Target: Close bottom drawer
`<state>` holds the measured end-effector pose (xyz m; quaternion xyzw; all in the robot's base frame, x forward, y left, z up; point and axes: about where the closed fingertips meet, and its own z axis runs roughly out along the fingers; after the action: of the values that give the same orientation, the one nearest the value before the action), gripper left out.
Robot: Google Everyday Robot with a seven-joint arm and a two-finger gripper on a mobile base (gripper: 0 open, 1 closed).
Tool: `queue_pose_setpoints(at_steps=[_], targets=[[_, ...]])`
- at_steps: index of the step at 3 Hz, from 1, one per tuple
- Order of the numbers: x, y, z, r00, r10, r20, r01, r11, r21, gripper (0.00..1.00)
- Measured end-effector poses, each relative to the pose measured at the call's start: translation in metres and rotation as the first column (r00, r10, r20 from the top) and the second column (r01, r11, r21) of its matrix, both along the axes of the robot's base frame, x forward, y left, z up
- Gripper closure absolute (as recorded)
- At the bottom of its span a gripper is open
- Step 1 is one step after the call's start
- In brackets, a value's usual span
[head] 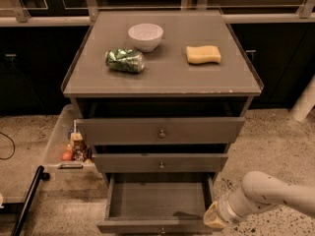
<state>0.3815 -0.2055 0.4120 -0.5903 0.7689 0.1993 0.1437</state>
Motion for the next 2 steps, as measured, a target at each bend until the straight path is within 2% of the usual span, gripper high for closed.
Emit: queue_pose_setpoints(at_steps=[1, 2], targets=[[-0.001, 0.002, -0.004, 1.0, 0.002, 0.007, -0.002, 1.0, 0.01, 1.0], [0.01, 0.002, -0.026, 0.9969, -0.024, 0.075, 0.021, 0.999, 0.049, 1.0]])
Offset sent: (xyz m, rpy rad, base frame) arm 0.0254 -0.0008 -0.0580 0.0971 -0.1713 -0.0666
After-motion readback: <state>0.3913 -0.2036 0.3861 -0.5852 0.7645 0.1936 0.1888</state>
